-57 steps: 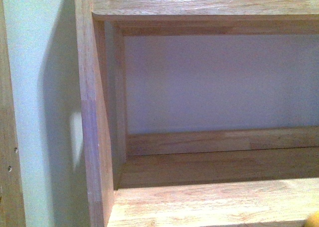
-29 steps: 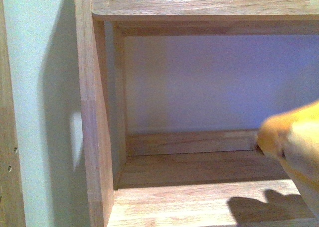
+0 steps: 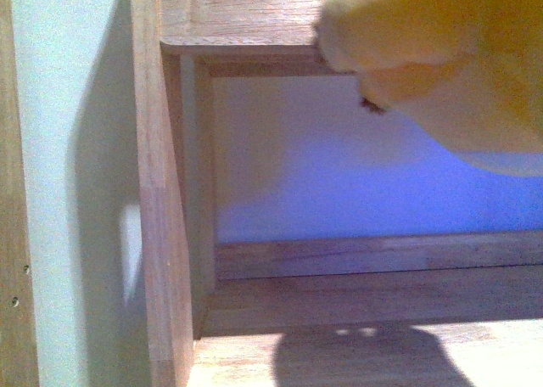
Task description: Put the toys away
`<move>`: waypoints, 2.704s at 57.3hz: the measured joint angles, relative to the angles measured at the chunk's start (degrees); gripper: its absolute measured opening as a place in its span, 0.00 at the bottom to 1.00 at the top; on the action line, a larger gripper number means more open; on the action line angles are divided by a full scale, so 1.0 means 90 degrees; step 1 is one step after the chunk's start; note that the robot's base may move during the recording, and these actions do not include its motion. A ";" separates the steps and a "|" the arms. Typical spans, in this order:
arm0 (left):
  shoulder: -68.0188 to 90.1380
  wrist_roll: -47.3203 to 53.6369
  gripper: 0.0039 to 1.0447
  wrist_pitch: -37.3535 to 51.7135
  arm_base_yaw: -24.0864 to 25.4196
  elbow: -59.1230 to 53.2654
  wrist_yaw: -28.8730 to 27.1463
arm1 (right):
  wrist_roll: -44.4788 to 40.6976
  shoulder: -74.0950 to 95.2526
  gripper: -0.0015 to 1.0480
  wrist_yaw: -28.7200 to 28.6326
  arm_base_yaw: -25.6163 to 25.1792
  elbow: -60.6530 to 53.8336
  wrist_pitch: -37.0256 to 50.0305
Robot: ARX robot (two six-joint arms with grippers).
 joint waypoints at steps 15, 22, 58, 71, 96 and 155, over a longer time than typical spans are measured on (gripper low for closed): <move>0.0000 0.0000 0.94 0.0000 0.0000 0.0000 -0.0010 | -0.0852 0.0590 0.06 0.0092 0.0211 0.0928 0.0090; 0.0000 0.0000 0.94 0.0000 0.0000 0.0000 -0.0010 | -0.1309 0.0765 0.06 0.0027 0.0214 0.1387 0.0090; 0.0000 0.0000 0.94 0.0000 0.0000 0.0000 -0.0010 | -0.2482 0.1064 0.06 -0.1311 -0.0466 0.3201 -0.0736; 0.0000 0.0000 0.94 0.0000 0.0000 0.0000 -0.0010 | -0.1078 0.0704 0.06 -0.2548 -0.1358 0.3475 -0.2018; 0.0000 0.0000 0.94 0.0000 0.0000 0.0000 -0.0010 | 0.1222 0.0585 0.06 -0.4520 -0.4017 0.3835 -0.2616; 0.0000 0.0000 0.94 0.0000 0.0000 0.0000 -0.0010 | 0.3079 0.2654 0.06 -0.6370 -0.5753 0.5168 -0.2011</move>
